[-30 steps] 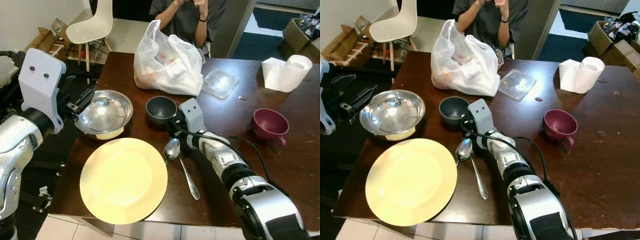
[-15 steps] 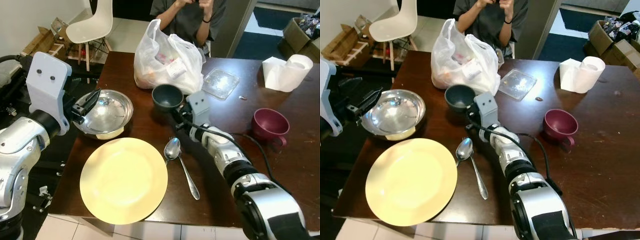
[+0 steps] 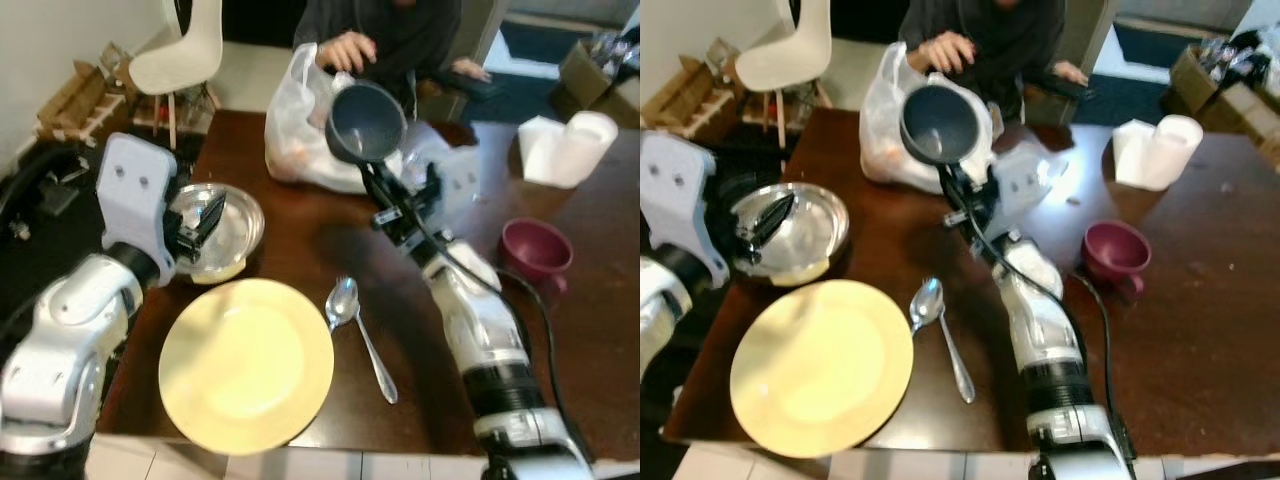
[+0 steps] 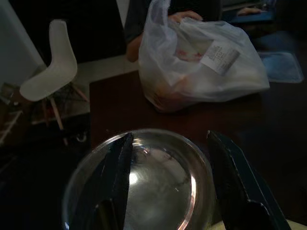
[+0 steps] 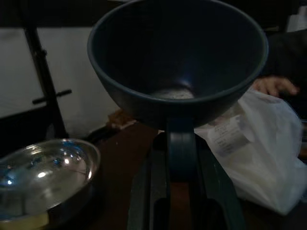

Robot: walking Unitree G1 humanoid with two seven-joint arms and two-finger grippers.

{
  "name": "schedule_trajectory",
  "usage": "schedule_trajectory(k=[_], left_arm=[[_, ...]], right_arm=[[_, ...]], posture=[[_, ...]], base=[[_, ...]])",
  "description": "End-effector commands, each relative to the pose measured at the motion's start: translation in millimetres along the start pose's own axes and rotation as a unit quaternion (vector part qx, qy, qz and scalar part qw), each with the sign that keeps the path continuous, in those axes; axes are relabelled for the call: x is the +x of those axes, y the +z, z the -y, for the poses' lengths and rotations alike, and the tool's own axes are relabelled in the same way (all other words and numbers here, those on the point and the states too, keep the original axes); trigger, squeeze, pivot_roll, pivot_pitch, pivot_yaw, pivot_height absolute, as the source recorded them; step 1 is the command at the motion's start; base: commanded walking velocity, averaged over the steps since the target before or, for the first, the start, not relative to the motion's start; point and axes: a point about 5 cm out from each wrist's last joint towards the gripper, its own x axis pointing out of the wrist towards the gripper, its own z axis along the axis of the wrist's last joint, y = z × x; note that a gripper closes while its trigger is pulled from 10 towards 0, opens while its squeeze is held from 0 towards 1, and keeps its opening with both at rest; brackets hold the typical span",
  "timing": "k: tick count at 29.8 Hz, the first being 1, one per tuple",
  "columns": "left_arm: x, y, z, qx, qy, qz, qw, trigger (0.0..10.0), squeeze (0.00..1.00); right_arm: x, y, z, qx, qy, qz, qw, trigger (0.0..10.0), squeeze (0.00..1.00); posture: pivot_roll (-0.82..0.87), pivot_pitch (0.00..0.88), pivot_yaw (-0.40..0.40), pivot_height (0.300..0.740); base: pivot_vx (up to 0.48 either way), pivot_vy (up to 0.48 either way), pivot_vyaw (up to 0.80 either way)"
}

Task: Setting the table

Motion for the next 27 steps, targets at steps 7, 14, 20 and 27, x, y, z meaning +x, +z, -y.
schedule_trajectory(k=[7, 14, 20, 27], left_arm=[[-2.4, -22.2, 11.2, -0.014, 0.008, -0.024, 1.0, 10.0, 0.0], [6.5, -28.4, 21.1, -0.018, -0.007, -0.019, 1.0, 10.0, 0.0], [6.4, -32.7, 23.9, -0.029, -0.008, -0.022, 0.999, 10.0, 0.0], [1.4, -52.2, 27.2, -0.046, 0.018, -0.04, 0.998, 10.0, 0.0]], right_arm=[[-38.0, -14.6, -2.9, -0.006, -0.097, -0.052, 0.994, 10.0, 0.0], [-59.3, -32.4, -3.8, -0.024, -0.143, -0.113, 0.983, 10.0, 0.0], [-65.7, -36.5, -5.2, -0.019, -0.154, -0.13, 0.979, 10.0, 0.0], [-66.0, -39.3, -5.7, -0.025, -0.162, -0.139, 0.977, 10.0, 0.0]], posture=[[0.08, 0.0, 0.045, 0.74], [0.04, 0.0, 0.054, 0.74], [0.02, 0.0, 0.058, 0.74], [0.03, 0.0, 0.044, 0.74]], base=[[0.0, 0.0, 0.0], [0.0, 0.0, 0.0], [0.0, 0.0, 0.0], [0.0, 0.0, 0.0]])
